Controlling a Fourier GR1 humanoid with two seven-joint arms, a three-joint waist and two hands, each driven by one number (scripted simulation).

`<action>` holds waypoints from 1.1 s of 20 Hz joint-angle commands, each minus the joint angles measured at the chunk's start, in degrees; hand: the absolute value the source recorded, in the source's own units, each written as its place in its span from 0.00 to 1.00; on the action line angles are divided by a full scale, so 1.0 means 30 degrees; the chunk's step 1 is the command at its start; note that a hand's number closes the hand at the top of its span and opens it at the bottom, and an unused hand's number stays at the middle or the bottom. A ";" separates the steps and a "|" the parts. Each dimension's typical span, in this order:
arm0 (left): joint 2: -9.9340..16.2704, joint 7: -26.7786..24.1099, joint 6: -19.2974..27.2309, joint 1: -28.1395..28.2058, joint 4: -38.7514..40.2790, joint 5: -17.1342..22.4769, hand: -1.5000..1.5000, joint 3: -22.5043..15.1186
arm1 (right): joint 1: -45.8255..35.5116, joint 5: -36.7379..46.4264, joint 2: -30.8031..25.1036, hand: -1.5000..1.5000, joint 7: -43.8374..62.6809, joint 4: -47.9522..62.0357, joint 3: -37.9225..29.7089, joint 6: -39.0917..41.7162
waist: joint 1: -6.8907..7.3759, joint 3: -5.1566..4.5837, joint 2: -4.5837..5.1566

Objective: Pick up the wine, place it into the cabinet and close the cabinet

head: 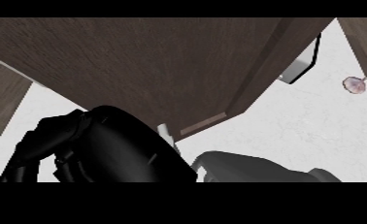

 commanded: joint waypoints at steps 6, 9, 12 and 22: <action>0.0463 0.0596 -0.1524 -0.0098 0.0585 0.1254 0.00 0.1692 | -0.6108 -0.6055 0.0120 1.00 -0.3301 0.8474 -0.2146 0.1638 | 0.0090 0.0028 0.0135; 0.0821 0.0832 -0.1593 -0.0842 0.0760 0.1191 0.00 0.1630 | -0.6241 -0.9392 0.0121 1.00 -0.1070 0.8828 -0.1958 0.5123 | 0.0490 -0.0004 0.0414; 0.0579 0.0703 -0.1692 -0.0150 0.0599 0.1324 0.00 0.2098 | -0.6186 -1.0976 0.0121 1.00 -0.1350 1.1158 -0.2618 0.8257 | 0.0263 0.0029 0.0287; 0.0709 0.1467 -0.2614 0.0121 0.1678 0.2250 0.00 0.4020 | -0.7448 -0.8310 -0.0535 1.00 -0.7477 1.8633 -0.5035 0.8520 | -0.0672 0.0054 0.0117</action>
